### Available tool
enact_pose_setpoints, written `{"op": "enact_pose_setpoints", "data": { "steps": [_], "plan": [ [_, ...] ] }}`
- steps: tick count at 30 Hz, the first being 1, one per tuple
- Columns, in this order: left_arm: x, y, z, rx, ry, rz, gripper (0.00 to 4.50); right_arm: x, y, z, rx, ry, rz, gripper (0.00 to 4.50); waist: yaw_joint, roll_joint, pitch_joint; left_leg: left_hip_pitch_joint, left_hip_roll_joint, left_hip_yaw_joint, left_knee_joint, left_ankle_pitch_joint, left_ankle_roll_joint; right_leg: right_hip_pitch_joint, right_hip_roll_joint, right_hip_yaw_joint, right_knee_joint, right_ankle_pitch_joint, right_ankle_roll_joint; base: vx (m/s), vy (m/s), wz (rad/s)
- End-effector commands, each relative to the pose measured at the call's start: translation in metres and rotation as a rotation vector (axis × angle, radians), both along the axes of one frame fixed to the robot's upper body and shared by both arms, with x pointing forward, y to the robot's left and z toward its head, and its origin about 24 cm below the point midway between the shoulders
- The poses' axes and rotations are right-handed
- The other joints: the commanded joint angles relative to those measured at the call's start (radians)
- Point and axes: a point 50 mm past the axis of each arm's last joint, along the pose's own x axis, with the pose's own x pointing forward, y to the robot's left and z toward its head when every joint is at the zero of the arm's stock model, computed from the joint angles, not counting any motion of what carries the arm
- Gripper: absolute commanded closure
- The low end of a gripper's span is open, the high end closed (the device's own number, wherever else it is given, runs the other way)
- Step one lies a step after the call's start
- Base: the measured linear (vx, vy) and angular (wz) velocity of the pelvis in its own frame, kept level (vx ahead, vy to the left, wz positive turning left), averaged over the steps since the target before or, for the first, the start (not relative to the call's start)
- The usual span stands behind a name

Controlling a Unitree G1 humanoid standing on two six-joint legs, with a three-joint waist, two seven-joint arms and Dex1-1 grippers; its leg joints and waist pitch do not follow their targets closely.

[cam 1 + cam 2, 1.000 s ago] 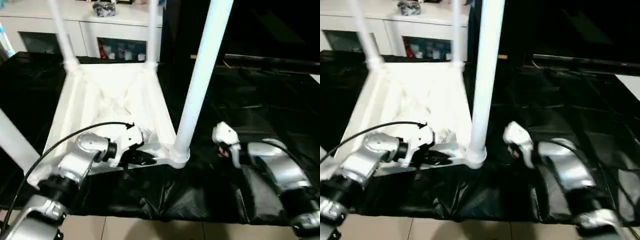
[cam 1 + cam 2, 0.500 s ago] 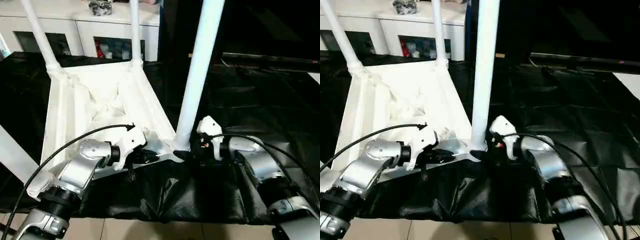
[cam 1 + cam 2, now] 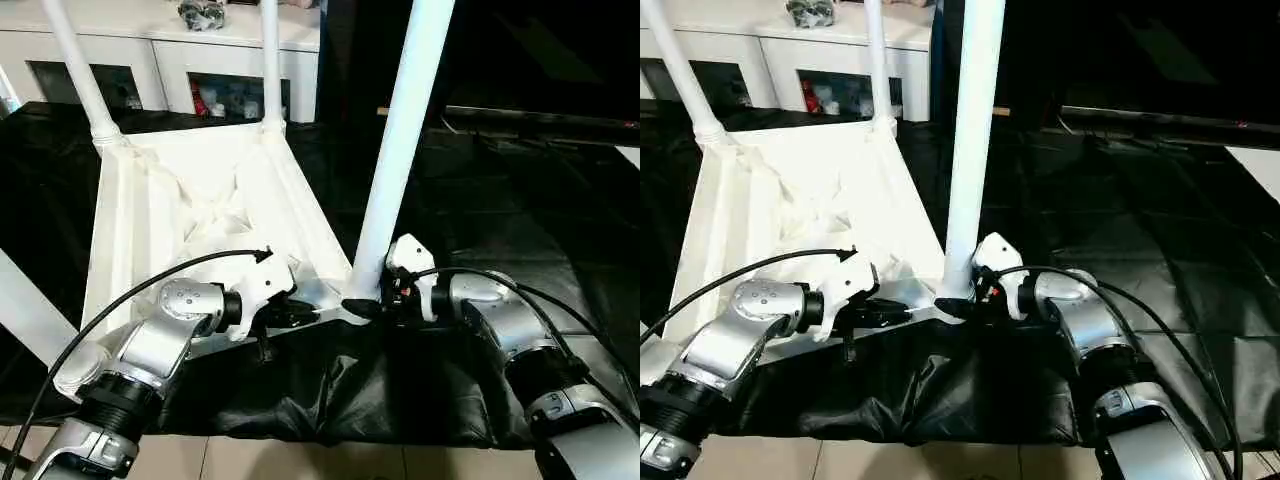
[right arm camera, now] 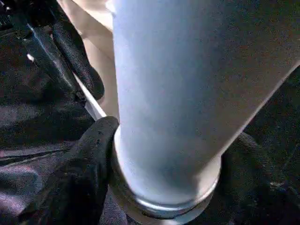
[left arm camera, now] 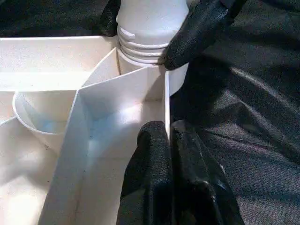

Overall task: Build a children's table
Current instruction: Rotate leg to tighten

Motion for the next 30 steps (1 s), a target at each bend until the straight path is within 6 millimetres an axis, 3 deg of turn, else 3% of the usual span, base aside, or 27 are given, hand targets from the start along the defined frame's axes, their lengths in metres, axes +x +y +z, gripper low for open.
{"op": "enact_pose_setpoints", "data": {
  "steps": [1, 2, 5, 9, 12, 13, 14, 17, 18, 22, 24, 30],
  "plan": [
    [-0.002, 0.003, -0.013, 0.03, 0.038, 0.044, 4.5, 0.004, 0.001, 0.002, -0.005, -0.018, -0.024, 1.65, 0.005, -0.002, -0.061, -0.006, -0.016, 0.02, -0.067, -0.273, 0.041, 0.054, -0.044, 0.037, -0.077, -0.432, -0.148, 0.0, 0.0, 0.0],
    [0.005, 0.0, -0.012, 0.03, 0.008, 0.109, 4.5, 0.007, 0.005, -0.004, 0.01, -0.026, -0.139, 1.65, 0.003, -0.004, -0.059, -0.006, -0.017, 0.02, -0.067, -0.285, 0.037, 0.051, -0.044, 0.037, -0.08, -0.456, -0.141, 0.0, 0.0, 0.0],
    [0.009, -0.004, -0.01, 0.028, -0.011, 0.154, 4.5, 0.01, 0.01, -0.009, 0.02, -0.024, -0.231, 1.74, -0.002, -0.007, -0.058, -0.004, -0.02, 0.016, -0.067, -0.308, 0.018, 0.05, -0.046, 0.03, -0.089, -0.539, -0.103, 0.0, 0.0, 0.0],
    [0.019, -0.023, -0.005, 0.0, -0.044, 0.243, 4.5, 0.012, 0.026, -0.021, 0.043, -0.01, -0.423, 1.77, -0.008, -0.006, -0.056, 0.0, -0.023, 0.014, -0.065, -0.334, 0.008, 0.043, -0.046, 0.025, -0.099, -0.591, -0.079, 0.0, 0.0, 0.0],
    [0.027, -0.048, 0.0, -0.024, -0.084, 0.3, 4.5, 0.014, 0.057, -0.022, 0.089, 0.0, -0.54, 1.77, -0.011, 0.0, -0.058, 0.004, -0.024, 0.014, -0.064, -0.348, 0.009, 0.038, -0.044, 0.023, -0.102, -0.583, -0.072, 0.0, 0.0, 0.0],
    [0.027, -0.048, 0.0, -0.024, -0.086, 0.302, 4.5, 0.014, 0.058, -0.022, 0.09, 0.0, -0.541, 1.77, -0.013, -0.003, -0.058, 0.003, -0.026, 0.014, -0.063, -0.351, 0.009, 0.038, -0.042, 0.022, -0.104, -0.584, -0.067, 0.0, 0.0, 0.0],
    [0.028, -0.058, 0.001, -0.026, -0.106, 0.293, 4.5, 0.011, 0.078, -0.017, 0.131, 0.001, -0.485, 1.77, -0.011, 0.0, -0.06, 0.003, -0.026, 0.014, -0.063, -0.351, 0.014, 0.039, -0.043, 0.022, -0.105, -0.575, -0.064, 0.0, 0.0, 0.0],
    [0.027, -0.063, 0.0, -0.025, -0.117, 0.273, 4.5, 0.007, 0.092, -0.011, 0.157, -0.028, -0.405, 1.77, -0.008, 0.001, -0.062, -0.002, -0.024, 0.014, -0.066, -0.344, 0.023, 0.042, -0.043, 0.024, -0.099, -0.54, -0.073, 0.0, 0.0, 0.0],
    [0.027, -0.063, 0.0, -0.026, -0.117, 0.267, 4.5, 0.007, 0.092, -0.011, 0.165, -0.027, -0.394, 1.22, -0.008, 0.0, -0.062, -0.003, -0.023, 0.015, -0.067, -0.342, 0.024, 0.043, -0.043, 0.026, -0.097, -0.526, -0.08, 0.0, 0.0, 0.0],
    [0.021, -0.058, 0.0, -0.039, -0.122, 0.195, 4.5, 0.007, 0.078, -0.006, 0.2, -0.029, -0.343, 1.02, -0.004, -0.005, -0.063, -0.008, -0.022, 0.016, -0.068, -0.325, 0.035, 0.047, -0.044, 0.029, -0.093, -0.502, -0.087, 0.0, 0.0, 0.0],
    [0.015, -0.053, 0.0, -0.056, -0.116, 0.138, 4.5, 0.008, 0.062, -0.004, 0.158, -0.061, -0.304, 0.61, 0.0, -0.008, -0.064, -0.009, -0.021, 0.016, -0.068, -0.31, 0.04, 0.05, -0.047, 0.03, -0.091, -0.495, -0.092, 0.0, 0.0, 0.0],
    [0.002, -0.032, -0.003, -0.048, -0.074, 0.002, 4.5, 0.0, 0.022, 0.002, 0.058, -0.065, -0.078, 0.57, 0.011, -0.011, -0.064, -0.011, -0.017, 0.022, -0.068, -0.264, 0.065, 0.052, -0.044, 0.036, -0.083, -0.442, -0.114, 0.0, 0.0, 0.0]
  ]
}}
